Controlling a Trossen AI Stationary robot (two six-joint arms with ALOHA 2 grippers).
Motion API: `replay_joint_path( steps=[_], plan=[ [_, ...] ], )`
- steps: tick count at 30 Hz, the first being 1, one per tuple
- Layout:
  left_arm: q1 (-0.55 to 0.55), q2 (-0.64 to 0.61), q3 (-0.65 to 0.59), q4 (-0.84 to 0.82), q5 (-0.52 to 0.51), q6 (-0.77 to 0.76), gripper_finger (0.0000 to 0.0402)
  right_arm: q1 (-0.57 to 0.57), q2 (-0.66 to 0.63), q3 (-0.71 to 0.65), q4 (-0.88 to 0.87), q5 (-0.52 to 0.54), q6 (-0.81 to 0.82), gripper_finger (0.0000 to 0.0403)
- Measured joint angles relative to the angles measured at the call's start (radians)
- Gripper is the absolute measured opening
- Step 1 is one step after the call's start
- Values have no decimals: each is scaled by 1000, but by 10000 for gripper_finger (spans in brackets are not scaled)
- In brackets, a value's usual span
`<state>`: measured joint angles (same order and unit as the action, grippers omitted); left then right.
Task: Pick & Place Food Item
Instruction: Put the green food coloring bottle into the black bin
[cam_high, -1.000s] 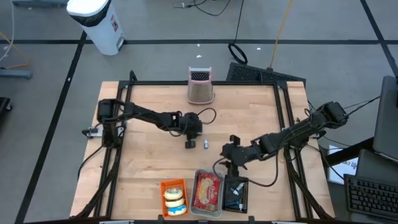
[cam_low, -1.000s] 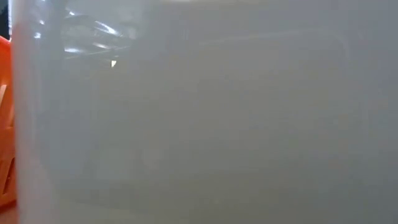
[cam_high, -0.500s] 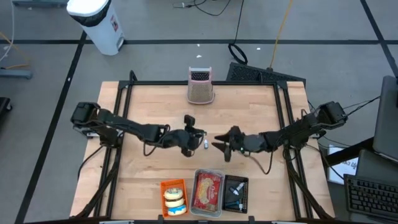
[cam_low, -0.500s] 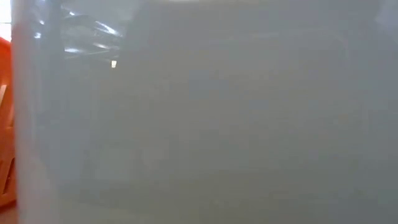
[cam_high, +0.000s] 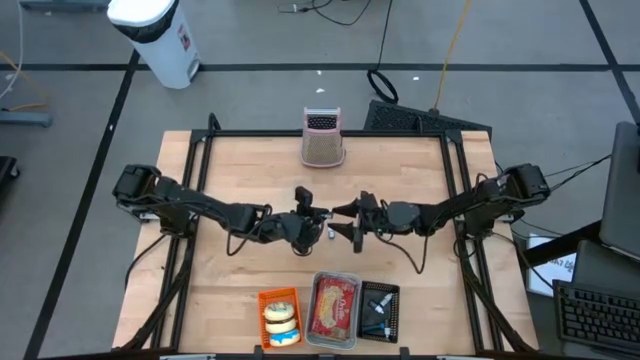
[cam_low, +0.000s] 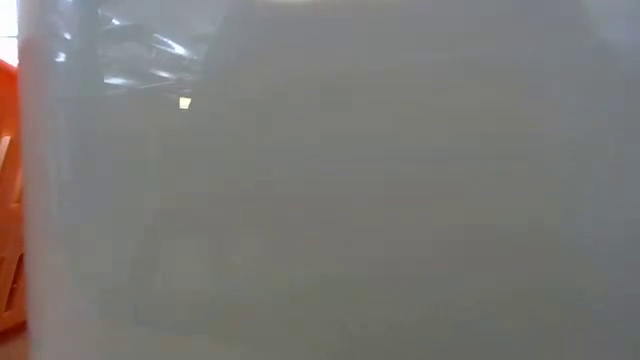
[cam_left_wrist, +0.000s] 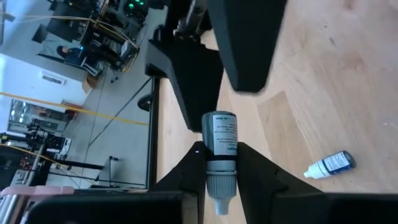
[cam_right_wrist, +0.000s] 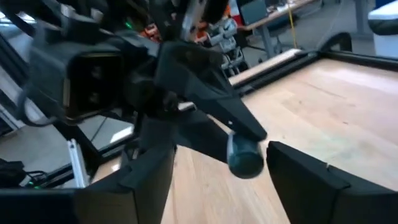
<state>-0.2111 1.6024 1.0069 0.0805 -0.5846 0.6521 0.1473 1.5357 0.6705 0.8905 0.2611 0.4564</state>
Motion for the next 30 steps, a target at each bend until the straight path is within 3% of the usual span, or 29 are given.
replay_joint_path(
  steps=[4,16,30],
  plan=[
    [2,1,0,3,3,0,62,-13,1,8,-4,-1,1,248],
    [-4,0,0,108,7,60,64,-24,0,8,-35,-4,-6,190],
    [-7,0,0,79,36,22,63,-30,0,8,-30,-4,-5,185]
  ],
)
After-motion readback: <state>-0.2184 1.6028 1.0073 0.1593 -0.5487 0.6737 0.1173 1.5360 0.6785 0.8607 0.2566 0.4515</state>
